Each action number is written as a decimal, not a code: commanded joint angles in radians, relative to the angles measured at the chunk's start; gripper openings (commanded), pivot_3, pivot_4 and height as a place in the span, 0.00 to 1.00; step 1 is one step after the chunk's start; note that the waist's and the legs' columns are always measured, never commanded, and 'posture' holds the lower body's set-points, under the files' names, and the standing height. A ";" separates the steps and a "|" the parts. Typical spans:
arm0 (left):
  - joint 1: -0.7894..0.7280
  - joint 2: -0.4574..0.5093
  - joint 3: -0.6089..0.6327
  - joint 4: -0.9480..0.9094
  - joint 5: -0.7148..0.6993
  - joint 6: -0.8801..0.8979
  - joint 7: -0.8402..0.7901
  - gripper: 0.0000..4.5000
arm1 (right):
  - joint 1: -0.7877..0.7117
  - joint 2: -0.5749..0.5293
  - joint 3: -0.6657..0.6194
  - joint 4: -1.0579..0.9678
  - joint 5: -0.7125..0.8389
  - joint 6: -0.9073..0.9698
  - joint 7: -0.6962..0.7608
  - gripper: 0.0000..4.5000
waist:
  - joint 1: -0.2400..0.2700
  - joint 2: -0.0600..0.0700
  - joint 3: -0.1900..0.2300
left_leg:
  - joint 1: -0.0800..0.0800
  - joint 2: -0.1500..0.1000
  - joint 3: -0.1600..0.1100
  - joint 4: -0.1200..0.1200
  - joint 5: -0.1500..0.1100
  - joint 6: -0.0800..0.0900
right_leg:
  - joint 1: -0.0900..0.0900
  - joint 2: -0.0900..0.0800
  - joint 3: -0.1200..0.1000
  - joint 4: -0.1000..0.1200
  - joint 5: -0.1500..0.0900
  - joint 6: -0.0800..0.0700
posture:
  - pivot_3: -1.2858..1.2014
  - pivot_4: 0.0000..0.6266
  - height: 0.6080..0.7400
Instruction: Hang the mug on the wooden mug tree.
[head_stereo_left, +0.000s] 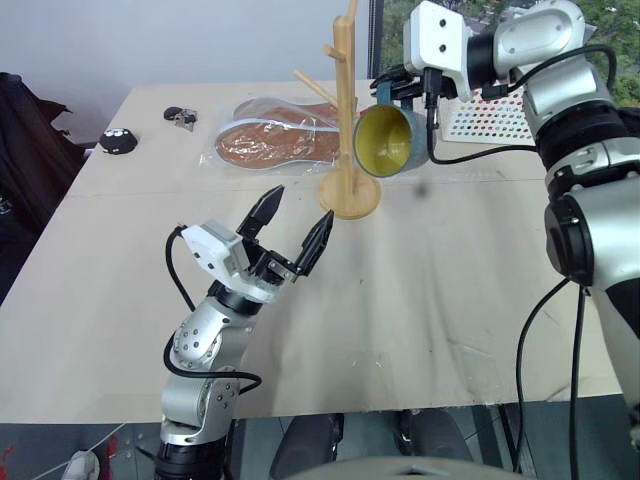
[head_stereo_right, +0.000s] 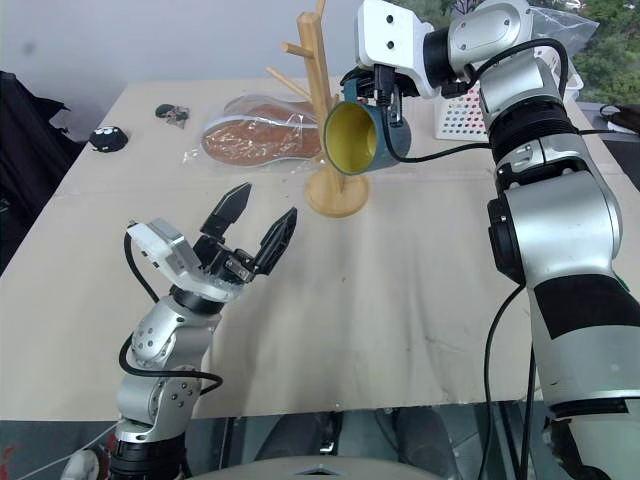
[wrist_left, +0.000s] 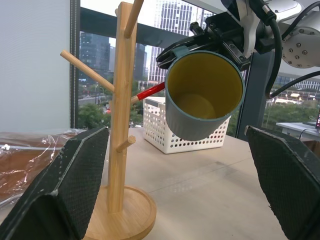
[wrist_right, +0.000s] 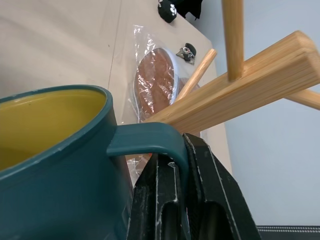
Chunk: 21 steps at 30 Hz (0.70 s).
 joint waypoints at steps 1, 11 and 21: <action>-0.005 0.004 0.003 -0.041 -0.001 -0.018 -0.003 1.00 | -0.036 0.007 -0.040 -0.015 0.032 -0.015 -0.005 0.00 | 0.000 0.000 0.000 | 0.000 0.000 0.000 0.000 0.000 0.000 | 0.000 0.000 0.000 0.000 0.000 0.000 | 0.52 0.24 1.00; 0.001 0.000 0.003 -0.040 0.009 -0.026 0.004 1.00 | -0.006 0.060 -0.071 -0.010 0.063 -0.073 0.006 0.00 | -0.001 0.000 0.000 | 0.000 0.000 0.000 0.000 0.000 0.000 | 0.000 0.000 0.000 0.000 0.000 0.000 | 0.52 0.24 1.00; 0.003 0.001 -0.001 -0.038 0.011 -0.029 0.007 1.00 | 0.002 0.046 -0.049 0.017 0.005 -0.079 -0.099 0.00 | -0.001 0.000 0.000 | 0.000 0.000 0.000 0.000 0.000 0.000 | 0.000 0.001 0.000 0.000 0.000 0.000 | 0.52 0.24 1.00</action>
